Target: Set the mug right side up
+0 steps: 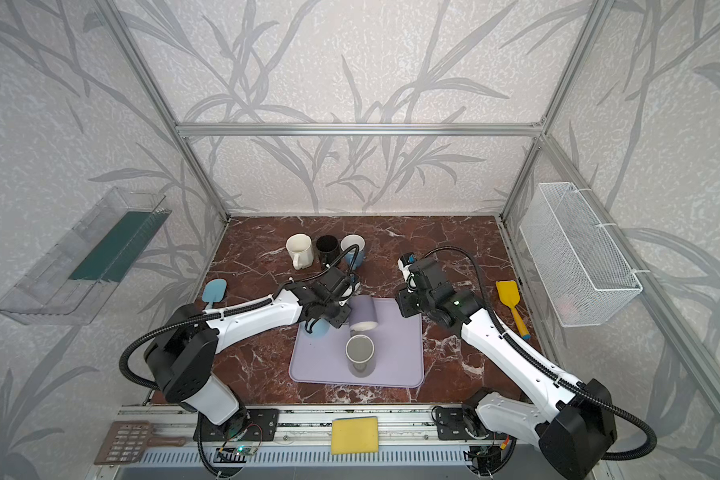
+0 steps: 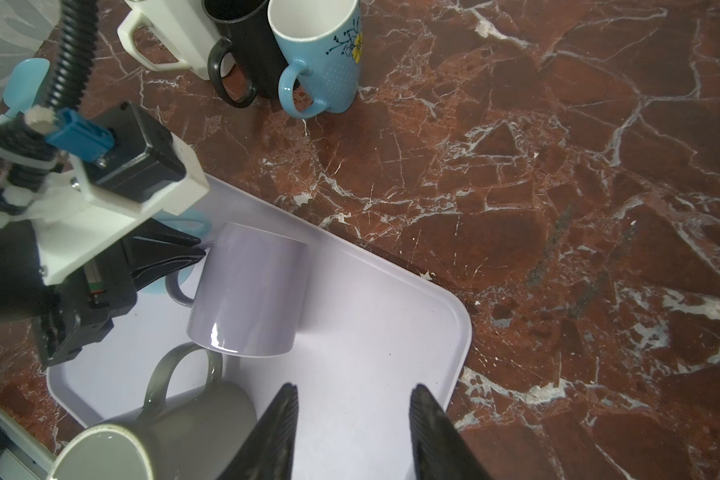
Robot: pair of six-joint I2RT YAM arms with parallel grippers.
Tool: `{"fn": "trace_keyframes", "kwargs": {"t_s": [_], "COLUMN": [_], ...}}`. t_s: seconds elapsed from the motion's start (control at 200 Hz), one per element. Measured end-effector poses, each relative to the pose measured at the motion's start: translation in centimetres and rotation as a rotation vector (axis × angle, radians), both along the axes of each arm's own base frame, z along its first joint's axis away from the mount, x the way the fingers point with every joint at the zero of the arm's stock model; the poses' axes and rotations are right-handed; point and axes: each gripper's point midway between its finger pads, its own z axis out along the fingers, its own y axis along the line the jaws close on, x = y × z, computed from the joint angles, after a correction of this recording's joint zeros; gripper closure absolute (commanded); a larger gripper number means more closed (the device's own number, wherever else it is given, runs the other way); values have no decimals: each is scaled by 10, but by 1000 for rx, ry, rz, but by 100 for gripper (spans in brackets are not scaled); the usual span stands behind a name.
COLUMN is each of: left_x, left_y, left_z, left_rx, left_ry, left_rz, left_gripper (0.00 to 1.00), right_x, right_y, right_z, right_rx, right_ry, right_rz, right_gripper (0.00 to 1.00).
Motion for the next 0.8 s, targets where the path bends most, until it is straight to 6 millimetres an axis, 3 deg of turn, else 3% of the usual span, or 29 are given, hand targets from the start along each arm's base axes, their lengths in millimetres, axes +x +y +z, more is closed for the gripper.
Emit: {"fn": "trace_keyframes", "kwargs": {"t_s": [0.62, 0.8], "left_x": [34, 45], "left_y": [-9, -9], "left_z": [26, 50], "left_rx": [-132, -216], "left_ry": [-96, -162], "left_rz": [250, 336], "left_gripper": [100, 100], "right_x": [-1, -1], "right_y": [7, 14], "right_z": [-11, -4], "right_rx": [84, 197], "right_ry": [16, -6], "right_rz": [-28, -53], "right_gripper": [54, 55]}}
